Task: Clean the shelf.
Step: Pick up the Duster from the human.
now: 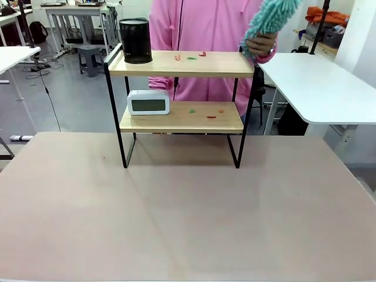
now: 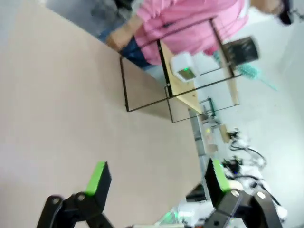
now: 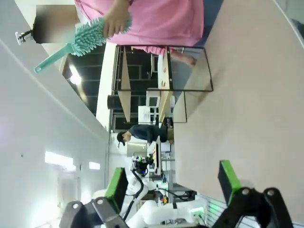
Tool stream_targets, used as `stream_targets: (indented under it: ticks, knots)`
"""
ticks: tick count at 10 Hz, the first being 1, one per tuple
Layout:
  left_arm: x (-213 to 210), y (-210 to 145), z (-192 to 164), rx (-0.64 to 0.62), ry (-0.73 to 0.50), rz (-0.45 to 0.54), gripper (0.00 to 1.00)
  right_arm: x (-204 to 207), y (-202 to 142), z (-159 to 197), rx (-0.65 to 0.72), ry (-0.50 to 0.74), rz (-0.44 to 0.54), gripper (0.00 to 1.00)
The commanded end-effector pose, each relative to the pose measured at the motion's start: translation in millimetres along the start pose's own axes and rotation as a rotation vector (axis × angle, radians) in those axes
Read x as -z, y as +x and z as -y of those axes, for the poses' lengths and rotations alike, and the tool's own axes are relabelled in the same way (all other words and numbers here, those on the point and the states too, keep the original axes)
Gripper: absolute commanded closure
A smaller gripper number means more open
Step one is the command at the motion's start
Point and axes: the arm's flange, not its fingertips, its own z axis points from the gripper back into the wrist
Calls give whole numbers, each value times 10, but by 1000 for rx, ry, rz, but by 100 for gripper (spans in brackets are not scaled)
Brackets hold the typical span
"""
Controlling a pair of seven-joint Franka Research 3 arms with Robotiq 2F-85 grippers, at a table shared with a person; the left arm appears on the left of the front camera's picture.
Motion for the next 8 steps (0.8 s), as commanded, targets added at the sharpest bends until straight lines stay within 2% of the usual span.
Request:
stream_targets:
  ticks: [1,8]
  knots:
    - [-300,-47,329,91,30,-16,0,-13,-119,-438,-114,27,-58,0]
    - [-300,-47,329,91,30,-16,0,-13,-119,-438,-114,27,-58,0]
